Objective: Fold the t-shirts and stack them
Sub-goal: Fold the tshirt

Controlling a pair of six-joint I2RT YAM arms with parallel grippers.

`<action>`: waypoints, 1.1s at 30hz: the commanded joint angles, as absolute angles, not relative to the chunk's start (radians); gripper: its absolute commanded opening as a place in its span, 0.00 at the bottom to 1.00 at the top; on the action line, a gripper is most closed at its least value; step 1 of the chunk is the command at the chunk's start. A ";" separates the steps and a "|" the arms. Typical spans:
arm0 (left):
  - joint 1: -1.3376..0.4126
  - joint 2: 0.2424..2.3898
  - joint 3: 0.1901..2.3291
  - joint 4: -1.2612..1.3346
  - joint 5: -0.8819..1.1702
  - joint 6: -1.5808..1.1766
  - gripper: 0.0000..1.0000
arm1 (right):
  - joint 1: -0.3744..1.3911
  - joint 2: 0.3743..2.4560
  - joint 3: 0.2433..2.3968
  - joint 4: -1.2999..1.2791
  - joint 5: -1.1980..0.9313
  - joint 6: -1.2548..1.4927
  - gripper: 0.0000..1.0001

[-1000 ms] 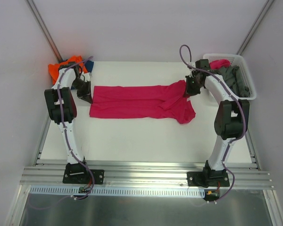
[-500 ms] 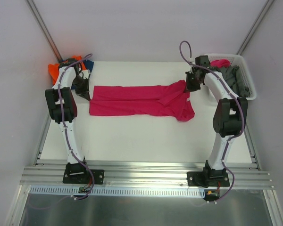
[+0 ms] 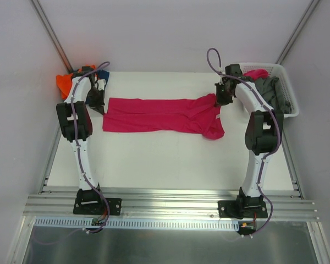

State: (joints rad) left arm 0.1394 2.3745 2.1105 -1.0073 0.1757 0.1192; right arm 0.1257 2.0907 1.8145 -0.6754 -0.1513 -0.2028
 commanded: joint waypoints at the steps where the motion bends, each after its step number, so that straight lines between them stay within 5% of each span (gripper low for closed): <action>1: 0.115 2.370 2.180 -1.003 0.132 0.124 0.00 | 0.123 2.083 1.861 -0.664 -0.110 -0.229 0.00; 20: 0.060 2.399 2.209 -0.971 0.048 0.121 0.00 | 0.120 2.109 1.862 -0.650 -0.092 -0.247 0.00; 21: 0.058 2.404 2.213 -0.968 0.048 0.123 0.11 | 0.123 2.117 1.864 -0.650 -0.084 -0.253 0.01; 22: 0.054 2.407 2.220 -0.966 0.041 0.126 0.50 | 0.127 2.120 1.868 -0.649 -0.072 -0.255 0.09; 23: 0.055 2.407 2.220 -0.966 0.034 0.121 0.72 | 0.132 2.120 1.873 -0.655 -0.049 -0.255 0.36; 25: 0.054 2.393 2.206 -0.968 0.028 0.112 0.99 | 0.132 2.105 1.875 -0.661 -0.049 -0.253 0.64; 29: 0.052 2.292 2.160 -0.969 0.060 0.091 0.99 | 0.132 2.028 1.841 -0.664 -0.075 -0.227 0.74; 33: 0.032 2.159 2.063 -0.971 0.142 0.063 0.99 | 0.144 1.936 1.761 -0.672 -0.120 -0.212 0.74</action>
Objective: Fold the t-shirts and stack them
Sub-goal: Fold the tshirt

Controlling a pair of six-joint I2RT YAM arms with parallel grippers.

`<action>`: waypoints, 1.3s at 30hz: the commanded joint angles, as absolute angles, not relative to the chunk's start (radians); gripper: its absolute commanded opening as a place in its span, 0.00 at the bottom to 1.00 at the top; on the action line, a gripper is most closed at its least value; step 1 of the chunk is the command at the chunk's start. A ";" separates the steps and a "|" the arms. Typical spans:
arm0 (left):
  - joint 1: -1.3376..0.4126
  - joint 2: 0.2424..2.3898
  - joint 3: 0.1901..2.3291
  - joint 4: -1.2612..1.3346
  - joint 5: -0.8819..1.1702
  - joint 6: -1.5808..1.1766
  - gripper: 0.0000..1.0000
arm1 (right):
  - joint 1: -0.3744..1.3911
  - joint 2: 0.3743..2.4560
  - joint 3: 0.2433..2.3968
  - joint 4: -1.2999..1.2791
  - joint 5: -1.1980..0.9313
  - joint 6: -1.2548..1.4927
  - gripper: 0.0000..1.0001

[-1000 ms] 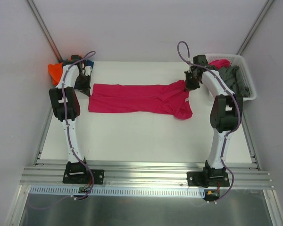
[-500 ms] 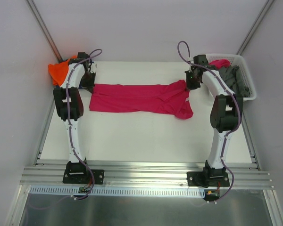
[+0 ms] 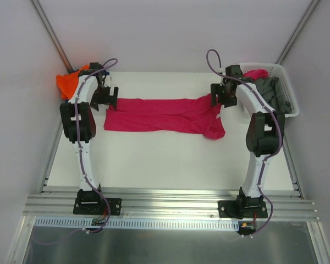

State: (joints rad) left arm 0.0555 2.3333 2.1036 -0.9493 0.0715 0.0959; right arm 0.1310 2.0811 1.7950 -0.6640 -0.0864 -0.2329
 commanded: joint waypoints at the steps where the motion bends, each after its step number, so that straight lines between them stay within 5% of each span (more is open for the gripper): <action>1: 0.031 2.131 2.007 -0.971 0.168 0.049 0.99 | 0.144 1.916 1.740 -0.676 -0.133 -0.206 0.73; 7: 0.003 2.020 1.801 -0.979 0.353 0.043 0.99 | 0.144 1.781 1.568 -0.724 -0.250 -0.169 0.72; 14: 0.003 2.118 1.851 -1.017 0.405 0.057 0.99 | 0.169 1.720 1.396 -0.755 -0.298 -0.147 0.60; 19: 0.003 2.198 1.907 -1.041 0.437 0.069 0.99 | 0.190 1.761 1.385 -0.749 -0.281 -0.164 0.52; 39: 0.017 2.313 1.924 -1.052 0.437 0.057 0.99 | 0.235 1.919 1.497 -0.744 -0.265 -0.178 0.50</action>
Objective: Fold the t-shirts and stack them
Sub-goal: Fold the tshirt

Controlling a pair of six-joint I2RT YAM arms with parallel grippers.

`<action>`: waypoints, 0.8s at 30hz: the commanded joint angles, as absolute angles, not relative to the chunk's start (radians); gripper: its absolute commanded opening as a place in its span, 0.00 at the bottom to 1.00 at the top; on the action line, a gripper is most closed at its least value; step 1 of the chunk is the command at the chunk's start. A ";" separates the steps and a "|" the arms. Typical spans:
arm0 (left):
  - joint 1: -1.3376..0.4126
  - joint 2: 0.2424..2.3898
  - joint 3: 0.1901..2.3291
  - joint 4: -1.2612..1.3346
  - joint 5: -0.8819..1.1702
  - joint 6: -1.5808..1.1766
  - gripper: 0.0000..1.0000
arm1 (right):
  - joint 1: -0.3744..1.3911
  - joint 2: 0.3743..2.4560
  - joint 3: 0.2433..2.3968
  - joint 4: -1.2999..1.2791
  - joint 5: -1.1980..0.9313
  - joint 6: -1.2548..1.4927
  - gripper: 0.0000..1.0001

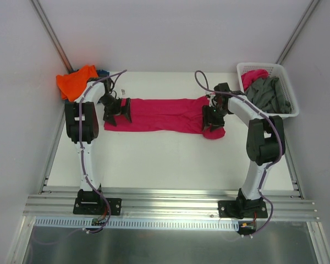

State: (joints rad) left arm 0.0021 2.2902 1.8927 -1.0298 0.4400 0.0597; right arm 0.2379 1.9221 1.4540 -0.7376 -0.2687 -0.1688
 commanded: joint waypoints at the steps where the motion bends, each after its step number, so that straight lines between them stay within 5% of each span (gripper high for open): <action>1: 0.017 2.318 1.927 -1.052 0.427 0.057 0.99 | 0.229 1.916 1.497 -0.747 -0.261 -0.178 0.50; 13: 0.046 2.315 1.896 -1.048 0.400 0.049 0.99 | 0.189 1.885 1.424 -0.742 -0.241 -0.201 0.51; 17: 0.045 2.310 1.905 -1.048 0.403 0.048 0.99 | 0.190 1.894 1.416 -0.746 -0.262 -0.221 0.31; 24: 0.045 2.307 1.899 -1.046 0.413 0.043 0.99 | 0.201 1.904 1.439 -0.753 -0.294 -0.225 0.17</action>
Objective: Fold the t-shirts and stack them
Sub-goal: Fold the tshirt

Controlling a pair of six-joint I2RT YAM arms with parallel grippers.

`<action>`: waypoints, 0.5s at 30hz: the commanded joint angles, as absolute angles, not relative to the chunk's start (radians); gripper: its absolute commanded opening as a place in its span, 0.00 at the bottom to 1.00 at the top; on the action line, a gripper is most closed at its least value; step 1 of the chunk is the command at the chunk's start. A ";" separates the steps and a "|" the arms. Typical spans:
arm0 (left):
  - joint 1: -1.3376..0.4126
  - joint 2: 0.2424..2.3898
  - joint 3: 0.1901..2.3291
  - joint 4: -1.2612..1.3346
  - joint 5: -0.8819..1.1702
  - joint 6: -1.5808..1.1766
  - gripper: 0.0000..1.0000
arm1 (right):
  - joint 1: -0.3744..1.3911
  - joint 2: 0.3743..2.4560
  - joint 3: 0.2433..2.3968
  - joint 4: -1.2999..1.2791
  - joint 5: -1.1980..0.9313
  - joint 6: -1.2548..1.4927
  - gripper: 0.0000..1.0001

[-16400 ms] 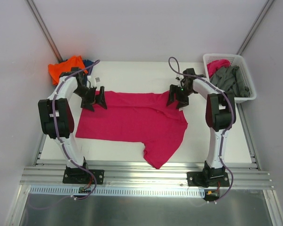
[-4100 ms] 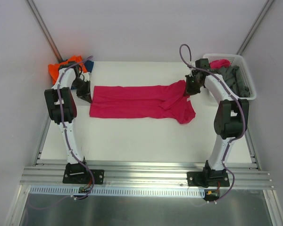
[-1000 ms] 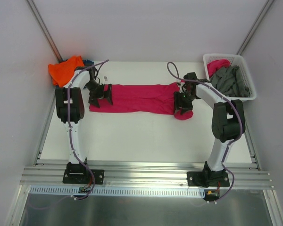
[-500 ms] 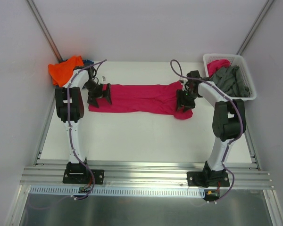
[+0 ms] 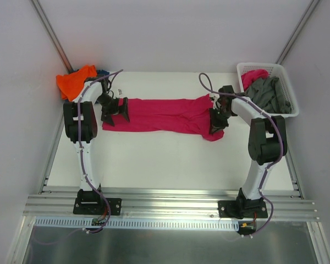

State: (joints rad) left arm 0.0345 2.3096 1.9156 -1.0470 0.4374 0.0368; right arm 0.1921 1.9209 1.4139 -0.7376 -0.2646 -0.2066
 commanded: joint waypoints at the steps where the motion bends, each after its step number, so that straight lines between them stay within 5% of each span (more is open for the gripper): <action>1: 0.044 2.309 1.899 -1.046 0.413 0.044 0.99 | 0.199 1.902 1.440 -0.755 -0.293 -0.227 0.13; 3: 0.045 2.309 1.899 -1.046 0.411 0.043 0.99 | 0.198 1.896 1.447 -0.753 -0.284 -0.229 0.01; 15: 0.045 2.299 1.885 -1.045 0.410 0.046 0.99 | 0.090 1.885 1.467 -0.761 -0.247 -0.261 0.00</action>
